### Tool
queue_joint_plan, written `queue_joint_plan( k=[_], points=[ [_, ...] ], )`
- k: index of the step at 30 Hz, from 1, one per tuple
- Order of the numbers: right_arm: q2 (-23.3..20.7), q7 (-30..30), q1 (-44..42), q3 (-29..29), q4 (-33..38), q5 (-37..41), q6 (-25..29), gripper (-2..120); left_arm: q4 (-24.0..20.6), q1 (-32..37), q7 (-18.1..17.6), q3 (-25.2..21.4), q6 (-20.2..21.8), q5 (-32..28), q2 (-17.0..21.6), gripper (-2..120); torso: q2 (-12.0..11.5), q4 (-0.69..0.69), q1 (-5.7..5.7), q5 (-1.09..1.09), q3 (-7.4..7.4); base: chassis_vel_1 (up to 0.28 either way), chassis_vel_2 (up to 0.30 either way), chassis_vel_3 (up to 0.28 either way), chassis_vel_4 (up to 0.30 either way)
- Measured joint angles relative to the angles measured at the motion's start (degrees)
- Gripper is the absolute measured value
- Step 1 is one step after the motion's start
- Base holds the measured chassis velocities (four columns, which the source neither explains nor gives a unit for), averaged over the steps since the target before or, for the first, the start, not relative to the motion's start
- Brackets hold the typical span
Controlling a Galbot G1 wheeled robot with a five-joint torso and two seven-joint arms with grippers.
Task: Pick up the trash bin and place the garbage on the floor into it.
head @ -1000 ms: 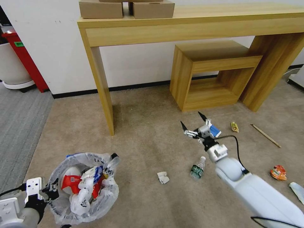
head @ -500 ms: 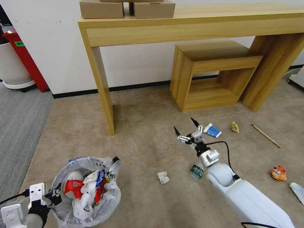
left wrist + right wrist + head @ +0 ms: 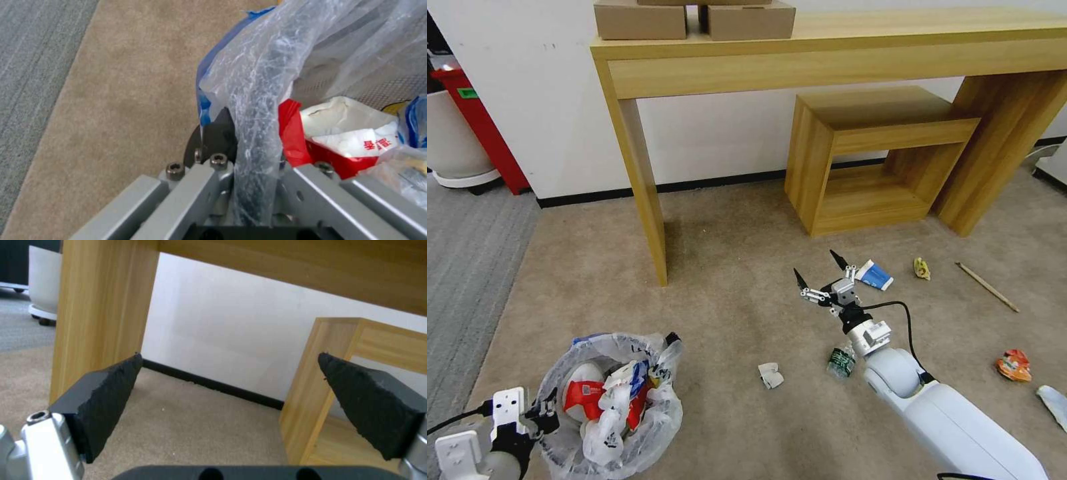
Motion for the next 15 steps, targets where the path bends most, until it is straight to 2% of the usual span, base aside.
queue_joint_plan(
  k=[6, 11, 12, 13, 14, 15],
  points=[
    [-0.15, 0.22, 0.06, -0.02, -0.01, -0.14, 0.13, 100, 0.02, -0.32, -0.07, 0.17, 0.0, -0.25, 0.31, 0, 0.0, -0.01, 0.01, 0.0, 0.0, 0.0, 0.0, 0.0, 0.0],
    [-2.4, 0.66, 2.26, -2.04, -1.13, -1.72, -2.62, 100, 0.02, -0.21, -0.24, 0.15, -0.01, -0.42, 0.48, 0, 0.0, 0.0, 0.0, 0.02, 0.0, 0.0, 0.0, 0.0, 0.0],
    [-8.06, -5.72, 5.8, -6.73, -1.19, 4.25, -11.17, 100, 0.02, 0.03, -0.31, 0.14, 0.07, -0.32, 0.38, 0, 0.0, 0.0, 0.01, -0.01, 0.0, 0.0, 0.0, 0.0, 0.0],
    [-13.07, -9.97, 11.12, -13.69, -0.81, 9.43, -16.15, 100, 0.02, 0.17, -0.22, 0.14, 0.18, -0.04, -0.01, 0, 0.0, -0.02, 0.0, 0.0, 0.0, 0.0, 0.0, 0.0, 0.0],
    [-14.89, -11.9, 15.08, -18.79, -1.67, 10.05, -17.03, 100, 0.04, 0.19, -0.11, 0.17, 0.3, 0.32, -0.51, 0, 0.01, -0.02, 0.0, -0.06, -0.01, 0.0, 0.0, 0.0, 0.0],
    [-14.89, -11.9, 15.08, -18.79, -1.67, 10.05, -17.03, 100, 0.04, 0.19, -0.11, 0.17, 0.3, 0.32, -0.51, 0, 0.01, -0.02, 0.0, -0.06, -0.01, 0.0, 0.0, 0.0, 0.0]
  ],
)
